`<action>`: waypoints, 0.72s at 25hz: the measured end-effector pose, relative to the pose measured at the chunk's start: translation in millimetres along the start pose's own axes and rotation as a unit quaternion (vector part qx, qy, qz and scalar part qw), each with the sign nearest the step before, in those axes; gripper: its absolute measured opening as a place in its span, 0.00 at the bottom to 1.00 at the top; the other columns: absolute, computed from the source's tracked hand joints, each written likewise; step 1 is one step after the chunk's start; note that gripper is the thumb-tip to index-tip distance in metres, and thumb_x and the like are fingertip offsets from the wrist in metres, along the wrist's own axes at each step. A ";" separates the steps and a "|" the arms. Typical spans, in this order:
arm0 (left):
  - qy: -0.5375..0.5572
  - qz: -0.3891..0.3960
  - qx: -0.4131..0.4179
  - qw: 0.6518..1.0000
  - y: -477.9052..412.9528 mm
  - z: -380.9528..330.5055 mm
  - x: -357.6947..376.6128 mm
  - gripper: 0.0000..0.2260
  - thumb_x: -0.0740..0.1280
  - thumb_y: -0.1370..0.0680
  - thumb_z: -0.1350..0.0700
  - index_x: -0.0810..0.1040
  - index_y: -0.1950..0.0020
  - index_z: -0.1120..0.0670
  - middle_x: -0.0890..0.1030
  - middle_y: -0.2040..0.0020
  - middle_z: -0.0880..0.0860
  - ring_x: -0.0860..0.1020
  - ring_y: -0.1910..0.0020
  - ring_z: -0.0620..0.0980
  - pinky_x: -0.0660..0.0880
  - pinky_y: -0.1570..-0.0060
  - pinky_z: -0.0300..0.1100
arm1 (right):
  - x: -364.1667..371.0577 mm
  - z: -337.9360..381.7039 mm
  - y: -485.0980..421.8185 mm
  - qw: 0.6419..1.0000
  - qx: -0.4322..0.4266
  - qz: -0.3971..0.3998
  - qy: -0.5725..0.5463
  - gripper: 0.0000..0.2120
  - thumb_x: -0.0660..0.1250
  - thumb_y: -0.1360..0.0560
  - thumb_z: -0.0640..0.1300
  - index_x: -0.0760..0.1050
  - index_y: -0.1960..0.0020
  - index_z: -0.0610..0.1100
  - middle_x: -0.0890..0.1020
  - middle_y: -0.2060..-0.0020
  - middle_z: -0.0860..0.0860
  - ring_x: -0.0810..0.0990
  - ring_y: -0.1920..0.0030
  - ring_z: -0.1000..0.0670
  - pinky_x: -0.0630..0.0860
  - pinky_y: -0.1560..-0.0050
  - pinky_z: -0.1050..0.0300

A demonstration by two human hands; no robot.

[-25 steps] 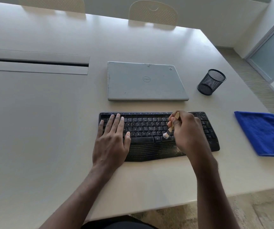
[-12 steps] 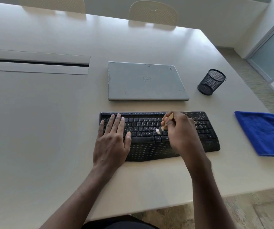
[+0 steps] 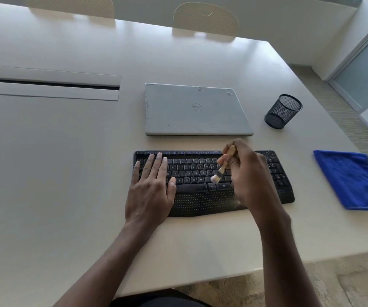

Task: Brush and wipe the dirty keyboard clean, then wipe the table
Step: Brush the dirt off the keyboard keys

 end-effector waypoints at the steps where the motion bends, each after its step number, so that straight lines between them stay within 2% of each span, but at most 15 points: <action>1: 0.001 0.000 0.000 1.000 0.1 0.0 0.1 0.29 0.54 0.17 0.44 0.68 0.19 0.57 0.67 0.19 0.56 0.62 0.18 0.53 0.56 0.18 0.57 | 2.0 4.2 -1.1 0.999 -0.014 0.017 -0.042 0.06 0.66 0.17 0.39 0.75 0.49 0.50 0.86 0.58 0.56 0.84 0.59 0.62 0.78 0.61 0.70; 3: 0.003 -0.001 0.001 1.000 0.2 0.1 -0.3 0.29 0.54 0.17 0.44 0.68 0.19 0.57 0.67 0.19 0.56 0.62 0.18 0.53 0.56 0.18 0.57 | 10.5 10.9 -2.1 0.993 -0.035 0.062 -0.098 0.05 0.66 0.17 0.39 0.77 0.47 0.48 0.87 0.57 0.54 0.86 0.58 0.59 0.80 0.57 0.67; 5: 0.001 0.002 0.000 1.000 0.4 0.4 -0.4 0.29 0.53 0.17 0.44 0.68 0.19 0.57 0.66 0.18 0.56 0.62 0.17 0.53 0.55 0.18 0.56 | 18.6 14.7 -1.2 0.989 -0.052 0.092 -0.105 0.05 0.67 0.18 0.38 0.78 0.47 0.47 0.87 0.57 0.53 0.86 0.56 0.57 0.82 0.55 0.63; 8: 0.002 0.003 0.000 1.000 0.1 -0.1 -0.3 0.29 0.53 0.17 0.44 0.68 0.19 0.57 0.66 0.18 0.55 0.61 0.17 0.52 0.55 0.18 0.56 | 18.4 14.8 -0.7 0.990 -0.072 0.067 -0.098 0.05 0.67 0.18 0.39 0.79 0.48 0.48 0.88 0.56 0.55 0.86 0.54 0.57 0.84 0.51 0.51; 12: 0.000 0.005 0.001 1.000 0.6 0.3 -0.2 0.29 0.53 0.17 0.44 0.67 0.19 0.57 0.66 0.18 0.55 0.61 0.17 0.52 0.56 0.18 0.57 | 21.0 9.2 -1.4 0.991 -0.073 0.076 -0.076 0.08 0.66 0.18 0.37 0.80 0.49 0.49 0.87 0.57 0.55 0.85 0.59 0.56 0.85 0.54 0.50; 14: 0.000 0.005 0.001 1.000 0.9 0.2 -0.6 0.29 0.53 0.16 0.44 0.67 0.19 0.57 0.66 0.18 0.55 0.61 0.17 0.52 0.56 0.18 0.57 | 18.9 0.0 -2.1 0.994 -0.058 0.078 -0.049 0.09 0.66 0.18 0.36 0.80 0.51 0.49 0.86 0.58 0.54 0.85 0.61 0.55 0.85 0.57 0.53; 16: 0.000 0.006 -0.001 1.000 1.3 0.7 -0.5 0.29 0.52 0.16 0.44 0.67 0.19 0.57 0.66 0.18 0.55 0.61 0.17 0.52 0.56 0.18 0.57 | 9.9 -9.4 -4.1 0.997 -0.033 0.062 -0.028 0.11 0.66 0.18 0.35 0.79 0.53 0.50 0.85 0.59 0.53 0.85 0.60 0.55 0.83 0.62 0.64; 18: 0.002 0.005 -0.002 1.000 1.4 1.2 0.0 0.29 0.52 0.16 0.44 0.67 0.18 0.56 0.65 0.18 0.55 0.61 0.17 0.52 0.56 0.18 0.57 | 3.3 -8.7 -3.9 0.998 -0.021 0.050 -0.037 0.11 0.66 0.18 0.34 0.79 0.54 0.48 0.85 0.59 0.52 0.86 0.59 0.54 0.77 0.65 0.73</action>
Point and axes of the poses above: each hand's wrist, its own y-axis away from the middle knuckle, its own x-axis out of the palm, z = x × y, the point moved 8 cm from there along -y, towards the middle knuckle
